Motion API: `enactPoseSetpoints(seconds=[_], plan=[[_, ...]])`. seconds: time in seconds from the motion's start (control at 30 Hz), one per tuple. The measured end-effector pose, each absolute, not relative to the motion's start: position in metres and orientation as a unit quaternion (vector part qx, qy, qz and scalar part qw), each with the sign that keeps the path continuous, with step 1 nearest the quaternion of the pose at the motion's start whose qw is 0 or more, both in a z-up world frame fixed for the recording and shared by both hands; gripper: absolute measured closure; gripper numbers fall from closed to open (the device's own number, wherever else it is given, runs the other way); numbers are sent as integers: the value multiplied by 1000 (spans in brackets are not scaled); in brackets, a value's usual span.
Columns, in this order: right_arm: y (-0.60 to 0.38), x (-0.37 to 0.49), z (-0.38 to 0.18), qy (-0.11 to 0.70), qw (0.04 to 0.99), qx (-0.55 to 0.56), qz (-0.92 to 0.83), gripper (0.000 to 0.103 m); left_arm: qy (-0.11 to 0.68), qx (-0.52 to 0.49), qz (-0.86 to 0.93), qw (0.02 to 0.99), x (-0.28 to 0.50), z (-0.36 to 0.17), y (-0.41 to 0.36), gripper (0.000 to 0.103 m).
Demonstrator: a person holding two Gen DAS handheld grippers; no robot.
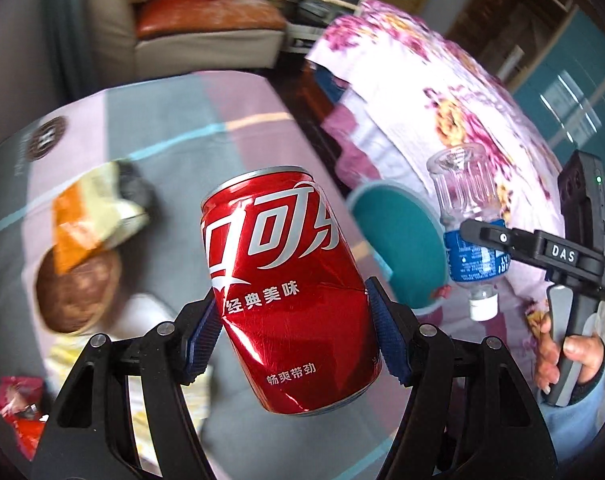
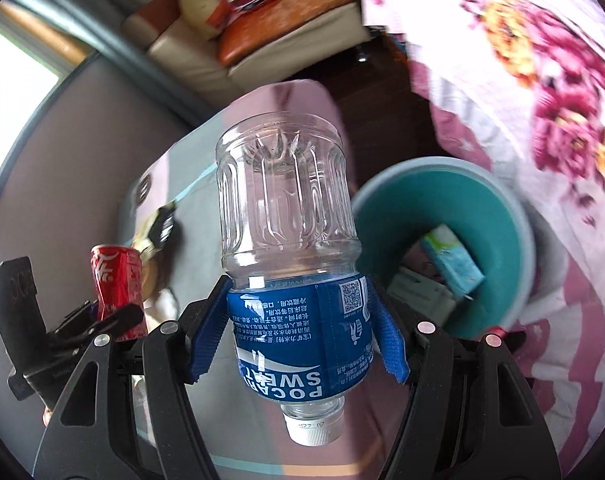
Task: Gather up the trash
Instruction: 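Carry the bottle and can over the teal bin and open both tools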
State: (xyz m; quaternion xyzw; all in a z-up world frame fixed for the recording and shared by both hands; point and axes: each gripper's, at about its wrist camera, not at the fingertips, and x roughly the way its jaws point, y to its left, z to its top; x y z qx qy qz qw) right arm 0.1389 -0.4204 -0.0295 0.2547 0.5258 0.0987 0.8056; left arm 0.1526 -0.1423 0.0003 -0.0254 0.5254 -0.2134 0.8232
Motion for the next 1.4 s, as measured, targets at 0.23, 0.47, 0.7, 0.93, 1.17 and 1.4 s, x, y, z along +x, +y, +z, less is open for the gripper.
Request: enactPoseSetpoints(seconds=[0.23, 0.47, 0.7, 0.93, 1.17, 1.4], plan=[[-473, 123, -53, 528, 803, 273, 45, 40, 536, 2, -252, 806, 153, -13, -205, 34], [-493, 126, -79, 544, 789, 285, 30, 40, 547, 25, -269, 792, 155, -26, -237, 34], [-494, 133, -100, 568, 767, 298, 36, 34, 560, 30, -271, 782, 161, -40, -249, 34], [-498, 132, -97, 561, 773, 294, 33, 31, 565, 34, -275, 777, 164, -46, -256, 34], [-507, 127, -91, 559, 775, 294, 18, 28, 570, 35, -280, 771, 165, -52, -264, 34], [-515, 126, -90, 558, 775, 296, 4, 27, 574, 37, -290, 765, 168, -58, -275, 34]])
